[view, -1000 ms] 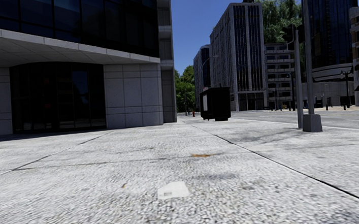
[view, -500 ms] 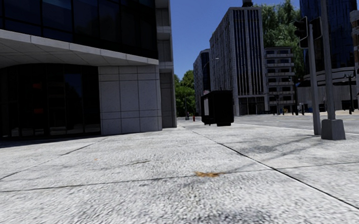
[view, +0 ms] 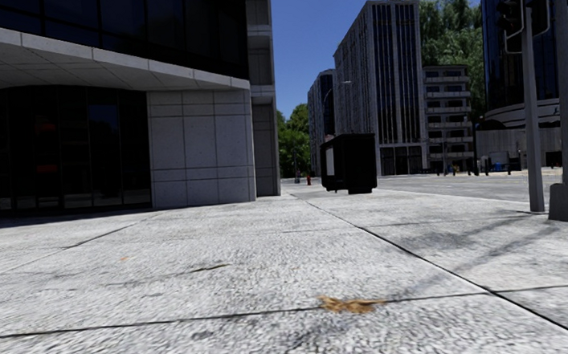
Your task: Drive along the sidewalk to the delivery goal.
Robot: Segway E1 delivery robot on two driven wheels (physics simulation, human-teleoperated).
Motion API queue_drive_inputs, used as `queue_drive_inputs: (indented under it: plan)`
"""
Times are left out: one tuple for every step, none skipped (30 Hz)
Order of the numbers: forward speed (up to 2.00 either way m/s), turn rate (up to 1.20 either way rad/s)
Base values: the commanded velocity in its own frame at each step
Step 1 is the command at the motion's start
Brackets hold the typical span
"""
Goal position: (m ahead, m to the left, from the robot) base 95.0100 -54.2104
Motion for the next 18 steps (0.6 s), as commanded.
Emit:
queue_drive_inputs:
  plan:
    - [1.51, 0.0]
    - [1.51, 0.0]
    - [1.51, 0.0]
    - [1.51, 0.0]
    - [1.51, 0.0]
    - [1.51, 0.0]
    - [1.51, 0.0]
    - [1.56, 0.0]
    - [2.0, 0.0]
    - [2.0, 0.0]
    - [2.0, 0.0]
    - [2.0, 0.0]
    - [2.0, 0.0]
    - [2.0, 0.0]
    - [2.0, 0.0]
    - [2.0, 0.0]
    - [2.0, 0.0]
    - [2.0, 0.0]
